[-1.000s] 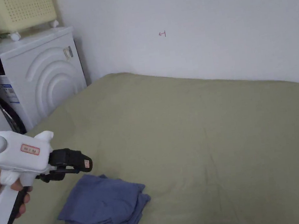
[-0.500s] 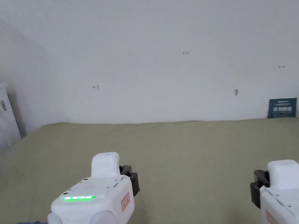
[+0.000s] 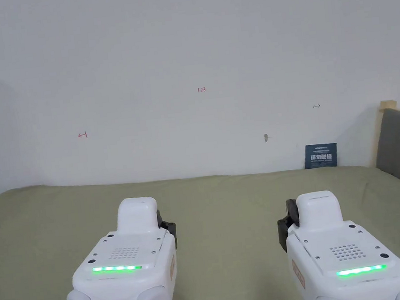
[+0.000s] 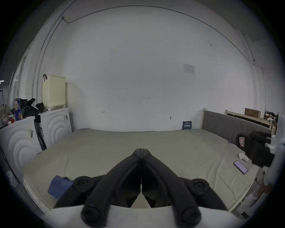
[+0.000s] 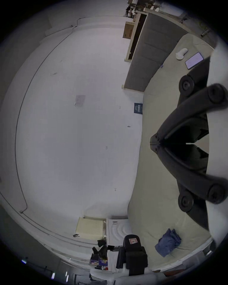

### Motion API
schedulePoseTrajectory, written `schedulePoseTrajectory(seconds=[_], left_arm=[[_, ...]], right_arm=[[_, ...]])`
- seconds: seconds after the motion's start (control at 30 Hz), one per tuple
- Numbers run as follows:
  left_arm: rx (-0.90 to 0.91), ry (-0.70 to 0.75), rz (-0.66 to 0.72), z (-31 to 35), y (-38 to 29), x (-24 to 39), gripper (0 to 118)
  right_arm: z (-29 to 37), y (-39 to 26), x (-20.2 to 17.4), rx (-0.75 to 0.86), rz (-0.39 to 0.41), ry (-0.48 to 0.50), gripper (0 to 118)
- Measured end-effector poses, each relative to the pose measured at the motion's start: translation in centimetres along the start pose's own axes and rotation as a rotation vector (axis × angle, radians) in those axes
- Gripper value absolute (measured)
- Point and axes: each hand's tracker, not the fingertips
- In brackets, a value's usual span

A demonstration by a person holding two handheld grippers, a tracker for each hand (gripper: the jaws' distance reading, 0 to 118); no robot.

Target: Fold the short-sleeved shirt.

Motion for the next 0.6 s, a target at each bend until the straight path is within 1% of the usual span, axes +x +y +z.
schedulePoseTrajectory(seconds=[0.13,0.17,0.2,0.23,0.27,0.3,0.33,0.37,0.4,0.5,0.6], left_arm=[[0.006,0.004,-0.015,0.3,0.4,0.4,3],[0.008,0.002,-0.015,0.2,0.5,0.4,8],[0.013,0.006,-0.015,0.3,0.5,0.5,22],[0.024,0.035,-0.025,0.4,0.5,0.6,49],[0.025,0.043,-0.035,0.3,0.6,0.7,81],[0.02,0.049,-0.037,0.0,0.6,0.6,90],[0.019,0.067,-0.044,-0.2,0.6,0.6,90],[0.021,0.072,-0.047,-0.2,0.6,0.5,107],[0.028,0.089,-0.053,-0.1,0.6,0.6,107],[0.024,0.08,-0.061,-0.1,0.5,0.2,107],[0.026,0.068,-0.071,0.4,0.5,0.3,107]], right_arm=[[0.2,0.4,0.5,0.006,0.003,-0.008,0],[0.2,0.4,0.4,0.003,0.003,-0.006,2],[0.1,0.4,0.5,-0.003,0.001,-0.006,20],[0.1,0.4,0.5,-0.009,0.0,-0.002,52],[0.0,0.4,0.6,-0.009,-0.004,0.0,80],[-0.2,0.6,0.5,-0.016,-0.01,-0.012,93],[-0.5,0.5,0.5,-0.025,-0.016,-0.02,93],[-0.3,0.4,0.6,-0.041,-0.034,-0.017,117],[0.0,0.2,0.8,0.026,-0.039,-0.039,115],[0.0,1.0,1.4,0.002,-0.06,-0.013,118],[0.3,0.9,1.2,0.001,-0.059,-0.021,118]])
